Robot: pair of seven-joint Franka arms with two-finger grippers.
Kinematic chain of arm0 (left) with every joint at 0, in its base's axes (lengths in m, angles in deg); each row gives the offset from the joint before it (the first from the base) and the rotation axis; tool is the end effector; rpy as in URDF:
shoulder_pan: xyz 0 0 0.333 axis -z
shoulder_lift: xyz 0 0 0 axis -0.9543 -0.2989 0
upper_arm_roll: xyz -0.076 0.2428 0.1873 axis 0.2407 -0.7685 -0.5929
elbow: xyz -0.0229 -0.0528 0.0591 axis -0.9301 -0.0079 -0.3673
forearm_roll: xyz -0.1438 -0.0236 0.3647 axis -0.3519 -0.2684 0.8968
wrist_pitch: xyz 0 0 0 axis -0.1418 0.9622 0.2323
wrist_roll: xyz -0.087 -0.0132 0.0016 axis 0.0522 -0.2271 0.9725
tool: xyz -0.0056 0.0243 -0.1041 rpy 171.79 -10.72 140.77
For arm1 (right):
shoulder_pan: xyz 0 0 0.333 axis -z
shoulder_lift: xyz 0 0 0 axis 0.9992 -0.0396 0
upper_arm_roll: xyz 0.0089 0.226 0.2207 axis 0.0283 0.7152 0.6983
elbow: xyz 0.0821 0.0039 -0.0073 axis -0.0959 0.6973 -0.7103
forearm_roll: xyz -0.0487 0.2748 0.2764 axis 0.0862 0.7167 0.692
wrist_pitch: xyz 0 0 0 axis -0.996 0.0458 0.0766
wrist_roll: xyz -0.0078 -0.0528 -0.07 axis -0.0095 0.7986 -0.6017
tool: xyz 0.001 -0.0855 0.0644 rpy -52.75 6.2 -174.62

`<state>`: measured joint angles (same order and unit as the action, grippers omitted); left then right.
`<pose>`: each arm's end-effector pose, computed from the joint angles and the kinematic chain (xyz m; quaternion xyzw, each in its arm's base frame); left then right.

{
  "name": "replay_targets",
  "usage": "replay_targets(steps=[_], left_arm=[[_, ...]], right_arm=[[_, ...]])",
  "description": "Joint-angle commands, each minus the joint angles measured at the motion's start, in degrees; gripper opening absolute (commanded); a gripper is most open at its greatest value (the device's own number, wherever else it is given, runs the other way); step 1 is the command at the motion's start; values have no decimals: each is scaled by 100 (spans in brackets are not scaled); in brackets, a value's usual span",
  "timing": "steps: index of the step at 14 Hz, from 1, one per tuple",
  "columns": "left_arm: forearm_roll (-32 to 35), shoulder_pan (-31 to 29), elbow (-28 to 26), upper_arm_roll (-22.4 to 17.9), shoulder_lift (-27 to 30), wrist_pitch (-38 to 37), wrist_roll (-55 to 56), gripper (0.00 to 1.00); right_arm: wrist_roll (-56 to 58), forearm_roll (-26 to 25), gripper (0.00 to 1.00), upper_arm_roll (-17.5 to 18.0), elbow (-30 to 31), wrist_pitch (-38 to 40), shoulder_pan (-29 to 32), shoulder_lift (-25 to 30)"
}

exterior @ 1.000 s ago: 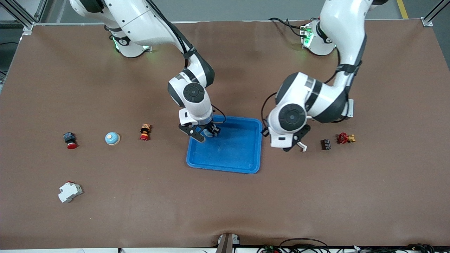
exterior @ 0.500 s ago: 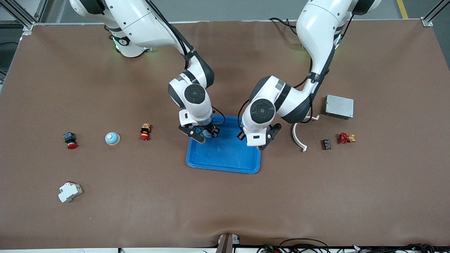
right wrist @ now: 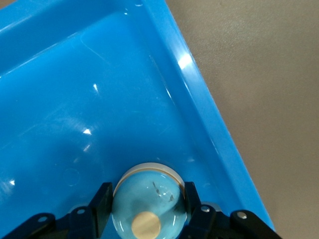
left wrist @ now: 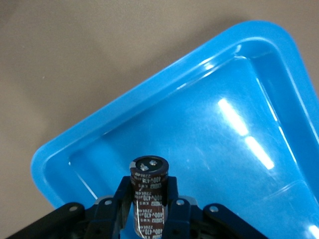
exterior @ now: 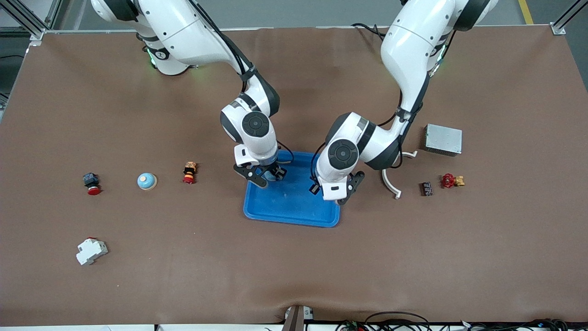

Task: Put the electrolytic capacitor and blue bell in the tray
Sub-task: 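Lower the bell into the tray while the left gripper brings the capacitor, then open both grippers in the tray and draw both arms back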

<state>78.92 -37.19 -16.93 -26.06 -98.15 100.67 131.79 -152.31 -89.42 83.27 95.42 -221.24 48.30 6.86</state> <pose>0.5760 -0.4304 0.2232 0.8954 0.4393 -0.0717 0.0142 0.5190 0.4317 0.1964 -0.9580 0.2852 -0.0278 0.0089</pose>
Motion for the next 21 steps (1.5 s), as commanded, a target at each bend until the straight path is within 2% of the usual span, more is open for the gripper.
replay_targets(steps=[1, 4, 5, 6, 11, 13, 14, 15, 18, 21], left_arm=[[-55, 0, -244, -29, 47, 99, -22, 0], [-55, -27, -420, -38, 48, 90, -22, 0], [-55, -27, -447, -38, 56, 90, -13, 0], [-55, -18, -447, -29, 65, 90, 4, 0], [-64, 0, -447, -20, 91, 73, 22, 0], [-82, 0, -447, -20, 100, 73, 48, 14], [-90, 8, -447, -20, 109, 73, 75, 46], [-91, 26, -438, -20, 126, 73, 66, 99], [-73, 0, -438, -20, 389, -23, 66, 100], [-56, -175, -403, -20, 758, -549, -39, 100]], right_arm=[[-228, -183, 0, -71, -111, -63, -99, -106], [-237, -183, 0, -71, -111, -54, -91, -106], [-237, -183, 36, -71, -111, -28, -82, -106], [-237, -183, 99, -71, -111, -28, -91, -106], [-132, -174, 100, -62, -417, 356, -21, 8], [322, -183, 100, -71, -821, 1111, 58, 17], [743, -183, 100, -71, -875, 1393, 207, 70], [1060, -175, 100, -71, -849, 1526, 356, 192], [1957, -183, 100, -71, -552, 1572, 787, 622], [3082, -183, 100, -71, 150, 1475, 1375, 1202]])
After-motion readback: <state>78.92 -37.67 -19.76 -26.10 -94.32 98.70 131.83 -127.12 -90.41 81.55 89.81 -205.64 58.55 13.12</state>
